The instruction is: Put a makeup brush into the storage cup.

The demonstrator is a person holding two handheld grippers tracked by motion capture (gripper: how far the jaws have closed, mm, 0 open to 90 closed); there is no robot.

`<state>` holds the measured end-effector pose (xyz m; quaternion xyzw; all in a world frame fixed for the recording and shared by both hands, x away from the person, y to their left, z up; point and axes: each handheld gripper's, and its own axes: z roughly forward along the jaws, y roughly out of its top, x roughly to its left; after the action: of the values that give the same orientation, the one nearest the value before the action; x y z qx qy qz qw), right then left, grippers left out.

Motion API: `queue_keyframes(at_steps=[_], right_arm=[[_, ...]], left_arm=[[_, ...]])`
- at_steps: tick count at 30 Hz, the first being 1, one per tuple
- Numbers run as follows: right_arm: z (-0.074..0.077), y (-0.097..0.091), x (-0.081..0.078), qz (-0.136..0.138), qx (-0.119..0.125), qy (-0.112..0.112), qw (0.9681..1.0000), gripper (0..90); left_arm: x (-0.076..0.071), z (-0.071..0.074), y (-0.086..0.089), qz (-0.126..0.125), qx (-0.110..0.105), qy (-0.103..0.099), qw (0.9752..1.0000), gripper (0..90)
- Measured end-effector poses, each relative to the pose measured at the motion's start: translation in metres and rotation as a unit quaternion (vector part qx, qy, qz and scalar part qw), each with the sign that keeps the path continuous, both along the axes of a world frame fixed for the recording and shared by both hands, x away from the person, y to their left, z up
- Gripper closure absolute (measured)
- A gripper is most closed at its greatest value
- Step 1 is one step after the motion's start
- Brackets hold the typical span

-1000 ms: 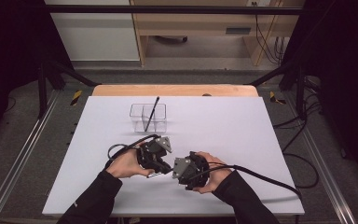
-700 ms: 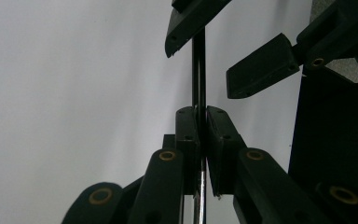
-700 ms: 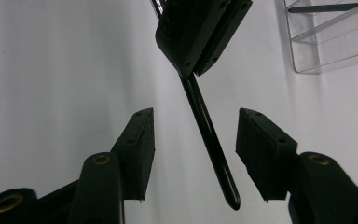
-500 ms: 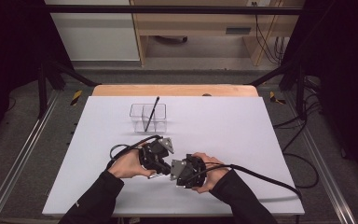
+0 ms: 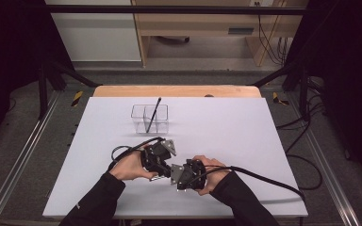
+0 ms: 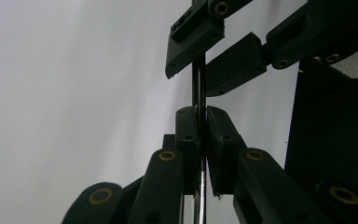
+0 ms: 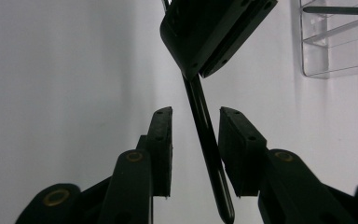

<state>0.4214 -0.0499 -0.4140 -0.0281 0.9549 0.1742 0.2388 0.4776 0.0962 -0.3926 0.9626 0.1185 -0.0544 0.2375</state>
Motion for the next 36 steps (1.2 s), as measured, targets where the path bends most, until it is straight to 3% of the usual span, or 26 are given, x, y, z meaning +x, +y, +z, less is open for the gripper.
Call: queue_keyframes(at_steps=[7, 14, 23, 36], right_arm=[[-0.0009, 0.0012, 0.0000, 0.009, -0.006, -0.012, 0.9999, 71.9], [-0.0028, 0.0020, -0.0010, 0.015, -0.007, -0.013, 0.9998, 78.5], [-0.0034, 0.0021, -0.0010, 0.022, -0.011, -0.009, 0.9997, 80.8], [-0.0040, 0.0016, -0.0018, 0.026, -0.005, -0.001, 0.9997, 84.2]], left_arm=[[-0.0002, -0.0004, -0.0014, -0.004, 0.004, 0.002, 1.0000, 83.4], [-0.0013, -0.0004, -0.0024, -0.007, 0.007, 0.005, 0.9999, 83.4], [-0.0013, -0.0002, -0.0020, -0.010, 0.006, 0.007, 0.9999, 83.4], [-0.0006, 0.0023, 0.0028, -0.008, -0.012, -0.001, 0.9999, 81.6]])
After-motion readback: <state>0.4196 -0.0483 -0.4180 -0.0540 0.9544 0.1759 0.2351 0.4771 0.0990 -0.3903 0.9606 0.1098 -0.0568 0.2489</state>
